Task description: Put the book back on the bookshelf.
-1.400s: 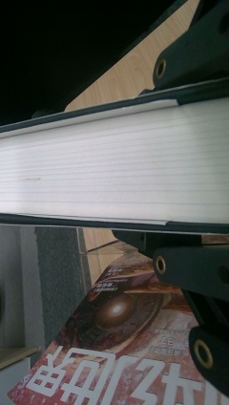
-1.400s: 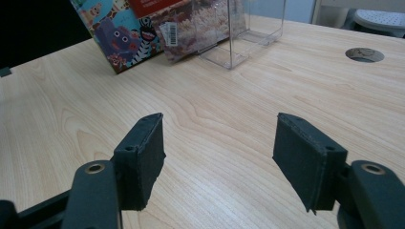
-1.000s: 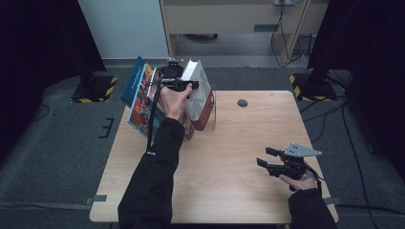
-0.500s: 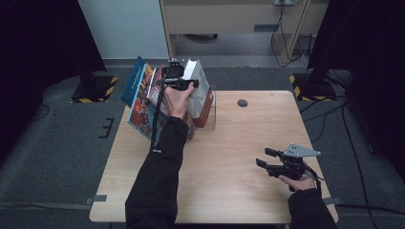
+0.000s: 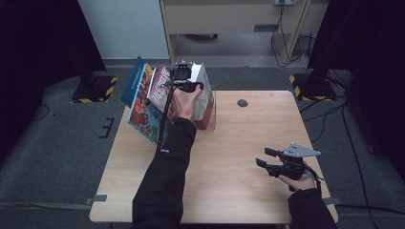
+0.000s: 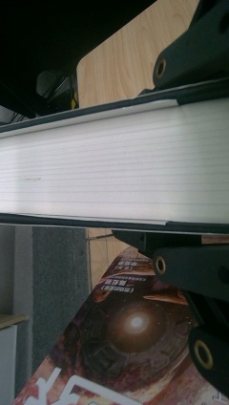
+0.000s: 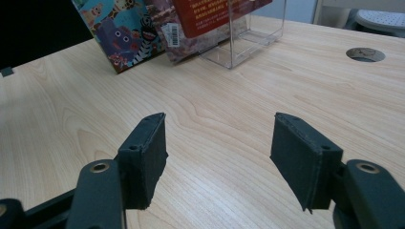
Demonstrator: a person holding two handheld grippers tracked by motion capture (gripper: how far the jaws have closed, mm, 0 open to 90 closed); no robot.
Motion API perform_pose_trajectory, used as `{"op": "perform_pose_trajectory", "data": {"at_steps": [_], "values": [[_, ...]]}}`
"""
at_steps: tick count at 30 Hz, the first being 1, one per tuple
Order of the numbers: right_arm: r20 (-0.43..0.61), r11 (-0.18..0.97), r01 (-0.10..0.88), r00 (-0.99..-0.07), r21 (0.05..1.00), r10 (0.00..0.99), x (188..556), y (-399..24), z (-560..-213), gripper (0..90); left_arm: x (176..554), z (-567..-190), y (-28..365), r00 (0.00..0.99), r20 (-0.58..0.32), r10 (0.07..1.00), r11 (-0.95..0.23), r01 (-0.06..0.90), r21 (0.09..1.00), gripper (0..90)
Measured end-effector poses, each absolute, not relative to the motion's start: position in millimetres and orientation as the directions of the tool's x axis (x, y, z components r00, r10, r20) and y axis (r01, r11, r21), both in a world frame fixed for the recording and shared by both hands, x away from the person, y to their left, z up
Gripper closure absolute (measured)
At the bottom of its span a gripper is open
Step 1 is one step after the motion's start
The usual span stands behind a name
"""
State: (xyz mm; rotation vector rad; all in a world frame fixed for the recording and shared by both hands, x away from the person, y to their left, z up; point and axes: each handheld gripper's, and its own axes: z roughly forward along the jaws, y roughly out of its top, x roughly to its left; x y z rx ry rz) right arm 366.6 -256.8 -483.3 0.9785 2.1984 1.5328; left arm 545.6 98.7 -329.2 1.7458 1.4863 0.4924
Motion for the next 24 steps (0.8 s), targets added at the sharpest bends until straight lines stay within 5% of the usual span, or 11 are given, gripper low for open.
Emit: {"op": "perform_pose_trajectory", "data": {"at_steps": [24], "values": [[0.143, 0.21, 0.372, -0.727, 0.904, 0.672, 368, -258, -486, 37.4, 570, -371, 84, 0.201, -0.186, 0.962, -0.002, 0.686, 0.727, 51.8]]}}
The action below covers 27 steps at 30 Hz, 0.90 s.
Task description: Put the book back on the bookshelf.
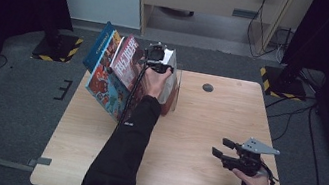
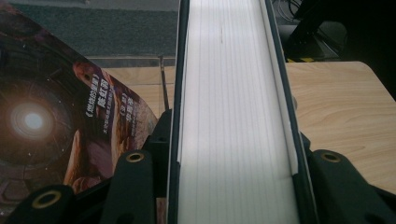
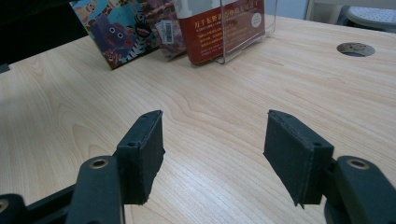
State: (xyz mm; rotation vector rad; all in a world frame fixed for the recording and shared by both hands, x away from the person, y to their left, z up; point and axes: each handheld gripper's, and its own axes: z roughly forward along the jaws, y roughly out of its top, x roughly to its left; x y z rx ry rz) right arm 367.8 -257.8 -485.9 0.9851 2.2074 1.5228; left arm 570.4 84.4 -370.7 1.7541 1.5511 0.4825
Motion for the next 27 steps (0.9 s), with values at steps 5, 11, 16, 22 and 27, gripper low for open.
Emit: {"op": "perform_pose_trajectory", "data": {"at_steps": [5, 11, 16, 22, 27], "values": [[0.132, 0.216, 0.361, -0.733, 0.907, 0.667, 367, -255, -485, 37.0, 566, -374, 85, 0.222, -0.18, 0.958, 0.006, 0.614, 0.789, 47.9], [0.131, 0.218, 0.365, -0.726, 0.905, 0.675, 368, -254, -486, 35.3, 553, -357, 97, 0.285, -0.164, 0.945, 0.003, 0.491, 0.871, 39.7], [0.112, 0.213, 0.35, -0.713, 0.912, 0.692, 368, -253, -487, 31.9, 533, -336, 111, 0.33, -0.16, 0.93, 0.007, 0.418, 0.908, 32.5], [0.095, 0.196, 0.352, -0.66, 0.915, 0.745, 370, -253, -487, 25.1, 498, -325, 128, 0.428, -0.192, 0.883, 0.028, 0.36, 0.932, 31.3], [0.095, 0.189, 0.391, -0.6, 0.901, 0.794, 372, -256, -489, 17.6, 461, -328, 143, 0.511, -0.195, 0.837, 0.02, 0.327, 0.945, 30.1]]}}
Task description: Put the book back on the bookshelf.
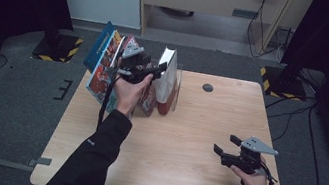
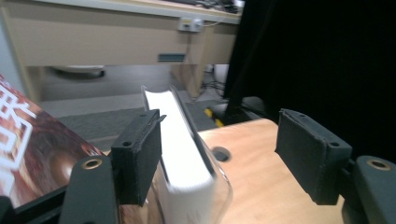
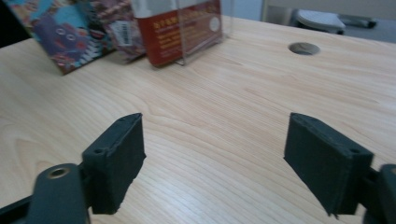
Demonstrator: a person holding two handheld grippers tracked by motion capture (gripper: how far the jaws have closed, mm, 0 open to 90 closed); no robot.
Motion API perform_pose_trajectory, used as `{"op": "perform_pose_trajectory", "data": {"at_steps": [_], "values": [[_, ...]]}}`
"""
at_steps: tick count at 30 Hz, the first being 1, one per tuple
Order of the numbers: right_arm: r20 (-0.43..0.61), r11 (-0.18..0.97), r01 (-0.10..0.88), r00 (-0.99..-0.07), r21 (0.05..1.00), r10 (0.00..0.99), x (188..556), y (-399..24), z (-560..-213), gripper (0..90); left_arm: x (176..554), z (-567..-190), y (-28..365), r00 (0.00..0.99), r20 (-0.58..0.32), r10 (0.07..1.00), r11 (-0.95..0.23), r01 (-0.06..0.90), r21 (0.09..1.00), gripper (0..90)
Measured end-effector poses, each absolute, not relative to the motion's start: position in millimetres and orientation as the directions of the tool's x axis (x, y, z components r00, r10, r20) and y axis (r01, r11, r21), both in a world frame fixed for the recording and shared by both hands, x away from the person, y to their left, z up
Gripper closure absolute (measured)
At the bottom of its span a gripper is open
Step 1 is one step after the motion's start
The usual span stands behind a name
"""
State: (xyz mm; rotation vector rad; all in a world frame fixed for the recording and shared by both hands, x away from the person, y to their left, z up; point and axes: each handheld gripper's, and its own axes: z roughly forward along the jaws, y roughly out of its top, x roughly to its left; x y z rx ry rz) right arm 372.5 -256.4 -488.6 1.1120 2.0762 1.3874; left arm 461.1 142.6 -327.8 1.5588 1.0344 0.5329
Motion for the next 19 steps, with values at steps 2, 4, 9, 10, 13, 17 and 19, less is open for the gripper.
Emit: {"op": "perform_pose_trajectory", "data": {"at_steps": [2, 4, 9, 10, 13, 17, 19], "values": [[0.097, 0.181, 0.403, -0.579, 0.897, 0.809, 374, -258, -490, 16.5, 447, -333, 148, 0.533, -0.191, 0.824, 0.009, 0.325, 0.946, 29.7], [0.094, 0.18, 0.415, -0.56, 0.892, 0.823, 374, -260, -491, 15.0, 432, -338, 153, 0.55, -0.177, 0.816, -0.012, 0.323, 0.946, 29.5], [0.092, 0.176, 0.437, -0.525, 0.882, 0.846, 376, -264, -494, 12.2, 396, -361, 166, 0.594, -0.18, 0.784, -0.039, 0.337, 0.941, 28.6], [0.089, 0.179, 0.442, -0.52, 0.879, 0.849, 376, -265, -495, 11.6, 390, -367, 168, 0.603, -0.181, 0.777, -0.055, 0.351, 0.935, 28.6], [0.08, 0.181, 0.451, -0.501, 0.874, 0.862, 376, -266, -497, 11.0, 374, -386, 173, 0.616, -0.158, 0.772, -0.114, 0.379, 0.918, 28.1], [0.077, 0.178, 0.46, -0.483, 0.87, 0.872, 376, -268, -498, 10.2, 359, -413, 178, 0.62, -0.105, 0.778, -0.209, 0.412, 0.887, 26.5], [0.075, 0.178, 0.46, -0.48, 0.87, 0.874, 376, -269, -498, 10.2, 354, -431, 184, 0.616, -0.125, 0.778, -0.222, 0.455, 0.862, 26.0]]}}
